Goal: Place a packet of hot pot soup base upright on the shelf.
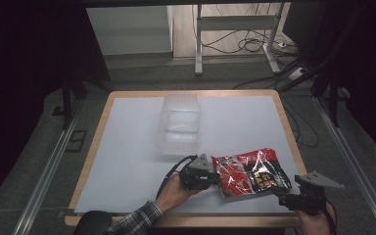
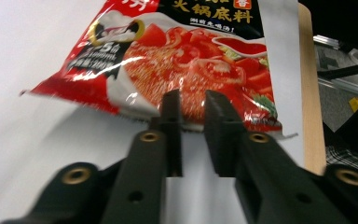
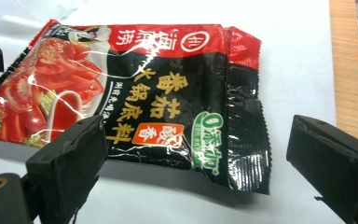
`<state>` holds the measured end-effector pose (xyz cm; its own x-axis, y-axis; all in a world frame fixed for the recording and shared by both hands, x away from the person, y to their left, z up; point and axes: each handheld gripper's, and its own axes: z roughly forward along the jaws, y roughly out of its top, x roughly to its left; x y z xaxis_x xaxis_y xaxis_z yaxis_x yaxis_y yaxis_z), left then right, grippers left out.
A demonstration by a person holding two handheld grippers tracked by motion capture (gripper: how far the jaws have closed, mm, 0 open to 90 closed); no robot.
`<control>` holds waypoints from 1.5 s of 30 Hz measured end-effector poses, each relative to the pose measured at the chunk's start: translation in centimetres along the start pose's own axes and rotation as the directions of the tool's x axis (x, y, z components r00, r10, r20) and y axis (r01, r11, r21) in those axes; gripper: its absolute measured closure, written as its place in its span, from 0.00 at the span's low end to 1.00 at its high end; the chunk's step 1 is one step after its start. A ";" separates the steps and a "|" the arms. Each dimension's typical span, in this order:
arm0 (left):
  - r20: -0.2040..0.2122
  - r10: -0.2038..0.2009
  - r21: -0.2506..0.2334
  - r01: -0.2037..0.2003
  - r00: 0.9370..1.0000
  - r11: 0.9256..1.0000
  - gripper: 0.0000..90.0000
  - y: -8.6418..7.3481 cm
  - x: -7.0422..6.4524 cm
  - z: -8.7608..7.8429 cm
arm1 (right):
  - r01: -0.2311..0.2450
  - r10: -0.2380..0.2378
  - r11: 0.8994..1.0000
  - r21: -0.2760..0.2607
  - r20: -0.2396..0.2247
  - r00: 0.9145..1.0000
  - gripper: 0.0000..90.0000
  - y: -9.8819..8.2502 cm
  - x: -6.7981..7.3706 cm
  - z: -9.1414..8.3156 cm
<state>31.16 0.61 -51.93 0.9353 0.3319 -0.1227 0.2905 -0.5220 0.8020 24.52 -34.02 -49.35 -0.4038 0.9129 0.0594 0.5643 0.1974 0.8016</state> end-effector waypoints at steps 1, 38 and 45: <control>-0.003 0.002 -0.006 -0.002 1.000 1.000 0.93 0.1 0.0 0.2 | -0.002 0.002 1.000 0.004 -0.001 1.000 0.06 0.0 0.0 0.0; -0.021 0.023 0.007 -0.023 1.000 1.000 1.00 -1.4 0.1 0.9 | 0.045 -0.041 0.997 0.062 -0.070 0.997 0.01 -0.1 0.5 -1.7; -0.034 0.040 0.021 -0.039 0.999 0.999 1.00 -1.8 -0.2 0.8 | 0.050 -0.047 0.999 0.018 -0.138 0.989 0.00 0.3 1.4 -1.5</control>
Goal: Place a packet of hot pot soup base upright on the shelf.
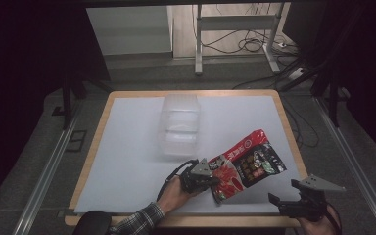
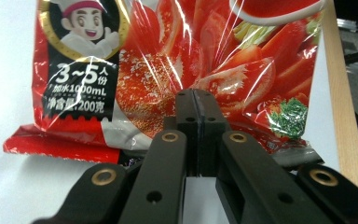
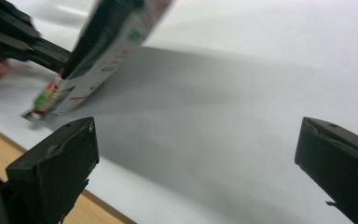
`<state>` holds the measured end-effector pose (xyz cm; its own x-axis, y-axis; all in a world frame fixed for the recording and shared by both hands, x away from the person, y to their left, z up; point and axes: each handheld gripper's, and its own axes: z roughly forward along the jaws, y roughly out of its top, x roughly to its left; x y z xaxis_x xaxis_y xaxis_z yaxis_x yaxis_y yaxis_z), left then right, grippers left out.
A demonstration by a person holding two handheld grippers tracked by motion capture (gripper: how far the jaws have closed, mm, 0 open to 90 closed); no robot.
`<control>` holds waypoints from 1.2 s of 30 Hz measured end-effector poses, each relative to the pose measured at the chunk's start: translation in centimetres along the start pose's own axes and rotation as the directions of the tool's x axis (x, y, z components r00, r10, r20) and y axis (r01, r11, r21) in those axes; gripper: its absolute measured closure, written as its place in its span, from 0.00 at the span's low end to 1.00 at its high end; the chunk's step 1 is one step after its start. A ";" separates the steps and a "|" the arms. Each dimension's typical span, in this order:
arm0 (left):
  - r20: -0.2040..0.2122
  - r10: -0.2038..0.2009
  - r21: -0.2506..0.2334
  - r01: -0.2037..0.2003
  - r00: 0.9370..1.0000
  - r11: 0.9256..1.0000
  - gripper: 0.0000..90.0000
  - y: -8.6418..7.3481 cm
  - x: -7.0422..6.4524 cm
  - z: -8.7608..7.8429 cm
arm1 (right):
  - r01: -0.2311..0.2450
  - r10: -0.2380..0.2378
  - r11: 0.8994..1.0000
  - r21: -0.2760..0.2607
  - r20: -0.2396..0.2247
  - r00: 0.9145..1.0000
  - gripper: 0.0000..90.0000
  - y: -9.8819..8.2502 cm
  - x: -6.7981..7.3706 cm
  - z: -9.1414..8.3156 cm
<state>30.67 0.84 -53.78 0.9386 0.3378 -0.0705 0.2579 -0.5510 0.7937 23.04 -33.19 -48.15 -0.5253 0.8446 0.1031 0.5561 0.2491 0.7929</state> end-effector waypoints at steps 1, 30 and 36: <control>-0.005 0.009 0.004 -0.009 1.000 1.000 1.00 0.0 0.0 0.0 | 0.009 -0.009 1.000 -0.010 -0.017 1.000 0.00 0.2 0.3 0.1; -0.013 -0.002 -0.009 0.002 1.000 1.000 1.00 -0.2 -0.3 0.0 | -0.096 0.088 0.994 -0.059 -0.134 0.987 0.22 8.1 3.2 4.8; -0.014 0.008 -0.013 -0.008 1.000 1.000 1.00 -0.2 -0.3 0.0 | -0.100 0.095 0.993 -0.062 -0.082 0.992 0.65 8.7 3.4 5.4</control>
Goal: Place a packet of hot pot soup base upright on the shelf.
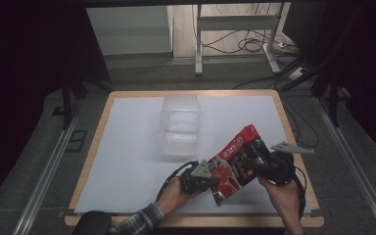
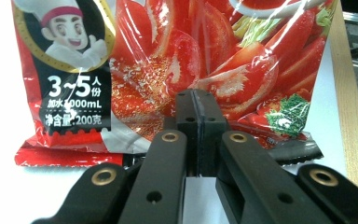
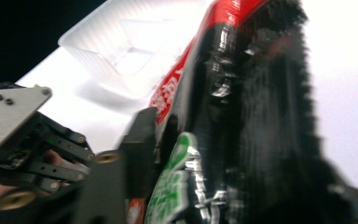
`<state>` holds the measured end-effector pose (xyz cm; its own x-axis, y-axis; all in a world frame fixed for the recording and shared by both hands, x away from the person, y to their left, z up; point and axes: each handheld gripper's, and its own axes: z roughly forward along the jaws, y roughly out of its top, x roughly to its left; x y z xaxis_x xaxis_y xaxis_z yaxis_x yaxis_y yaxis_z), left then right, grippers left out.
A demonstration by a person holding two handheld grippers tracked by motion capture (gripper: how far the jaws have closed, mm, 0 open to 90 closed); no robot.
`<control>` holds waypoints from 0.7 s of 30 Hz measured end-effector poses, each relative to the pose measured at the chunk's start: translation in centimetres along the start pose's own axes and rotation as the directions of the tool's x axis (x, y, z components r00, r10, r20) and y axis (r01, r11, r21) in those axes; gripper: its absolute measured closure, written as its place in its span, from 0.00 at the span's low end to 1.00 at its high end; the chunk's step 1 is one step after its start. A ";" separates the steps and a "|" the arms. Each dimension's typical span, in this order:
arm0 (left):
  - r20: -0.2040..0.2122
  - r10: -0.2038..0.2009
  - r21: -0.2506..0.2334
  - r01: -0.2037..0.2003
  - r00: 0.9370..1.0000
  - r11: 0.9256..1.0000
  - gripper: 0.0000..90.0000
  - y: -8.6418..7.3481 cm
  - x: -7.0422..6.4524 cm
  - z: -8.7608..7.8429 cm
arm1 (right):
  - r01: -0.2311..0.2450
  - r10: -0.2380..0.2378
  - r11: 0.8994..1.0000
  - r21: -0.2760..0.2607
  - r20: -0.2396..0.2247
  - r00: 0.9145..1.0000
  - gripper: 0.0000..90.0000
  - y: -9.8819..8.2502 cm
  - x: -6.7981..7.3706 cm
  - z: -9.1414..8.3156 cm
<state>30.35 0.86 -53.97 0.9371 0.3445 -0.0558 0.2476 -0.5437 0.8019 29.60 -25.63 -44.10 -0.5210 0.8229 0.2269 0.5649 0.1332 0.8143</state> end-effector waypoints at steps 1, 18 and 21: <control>-0.001 0.003 0.001 -0.003 1.000 1.000 1.00 0.0 0.0 0.0 | 0.006 -0.006 1.000 -0.010 0.007 1.000 0.70 0.0 0.0 0.0; -0.027 -0.022 0.000 0.022 0.999 1.000 0.57 -0.1 -0.7 -0.6 | 0.045 -0.045 0.999 -0.029 0.008 0.999 0.81 2.8 1.2 0.0; -0.038 -0.016 -0.009 0.015 0.999 1.000 0.47 0.1 -0.6 -1.4 | 0.064 -0.064 0.998 -0.027 0.011 0.998 0.81 3.4 1.4 -0.2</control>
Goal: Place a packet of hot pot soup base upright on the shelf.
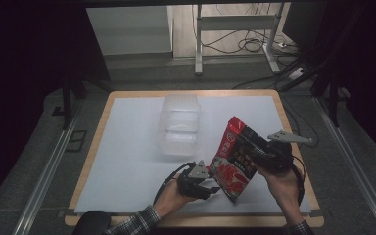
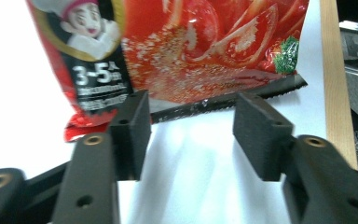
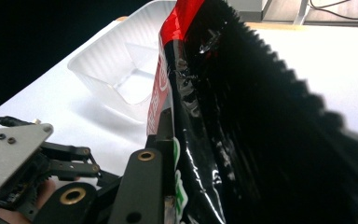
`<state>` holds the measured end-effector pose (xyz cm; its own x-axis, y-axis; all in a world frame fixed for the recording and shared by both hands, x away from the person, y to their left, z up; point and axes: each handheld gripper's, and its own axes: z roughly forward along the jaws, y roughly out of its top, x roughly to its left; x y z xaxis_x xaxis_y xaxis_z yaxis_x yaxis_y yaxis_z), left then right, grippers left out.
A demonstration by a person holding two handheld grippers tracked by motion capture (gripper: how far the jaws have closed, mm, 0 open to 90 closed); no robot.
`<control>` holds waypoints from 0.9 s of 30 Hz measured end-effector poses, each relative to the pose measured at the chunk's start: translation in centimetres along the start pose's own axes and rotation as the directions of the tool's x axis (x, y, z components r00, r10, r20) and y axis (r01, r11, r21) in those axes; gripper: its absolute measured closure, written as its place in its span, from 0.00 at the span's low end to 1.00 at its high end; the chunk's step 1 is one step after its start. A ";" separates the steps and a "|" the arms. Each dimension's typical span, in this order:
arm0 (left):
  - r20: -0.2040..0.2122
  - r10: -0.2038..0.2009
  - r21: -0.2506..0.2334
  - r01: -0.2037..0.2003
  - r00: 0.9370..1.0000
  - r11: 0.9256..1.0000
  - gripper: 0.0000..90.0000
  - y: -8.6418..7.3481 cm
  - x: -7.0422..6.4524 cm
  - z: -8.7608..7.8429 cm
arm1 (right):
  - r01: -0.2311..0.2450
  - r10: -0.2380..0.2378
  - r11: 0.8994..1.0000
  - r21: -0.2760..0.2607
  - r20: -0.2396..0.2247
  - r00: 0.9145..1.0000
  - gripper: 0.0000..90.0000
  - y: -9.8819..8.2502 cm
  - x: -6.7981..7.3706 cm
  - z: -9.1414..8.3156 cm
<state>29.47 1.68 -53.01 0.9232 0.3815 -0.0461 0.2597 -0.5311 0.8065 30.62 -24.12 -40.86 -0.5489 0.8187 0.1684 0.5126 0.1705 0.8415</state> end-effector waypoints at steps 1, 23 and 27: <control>0.000 0.000 0.000 0.000 1.000 1.000 0.45 0.0 0.0 0.0 | 0.000 0.000 1.000 0.000 -0.001 1.000 0.81 0.1 0.0 0.0; -0.026 -0.021 0.017 0.021 0.999 1.000 0.20 -1.8 0.0 -3.4 | 0.025 -0.025 1.000 -0.015 -0.021 0.999 0.80 3.4 0.1 -0.3; -0.028 -0.026 0.016 0.027 0.999 1.000 0.18 -2.3 0.0 -4.0 | 0.024 -0.024 0.999 -0.022 -0.023 0.999 0.80 4.1 -0.1 -0.2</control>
<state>27.76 5.88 -52.51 0.9078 0.4163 -0.0507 0.2886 -0.5324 0.7958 32.58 -23.60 -37.34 -0.5765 0.8013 0.1600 0.4848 0.1778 0.8563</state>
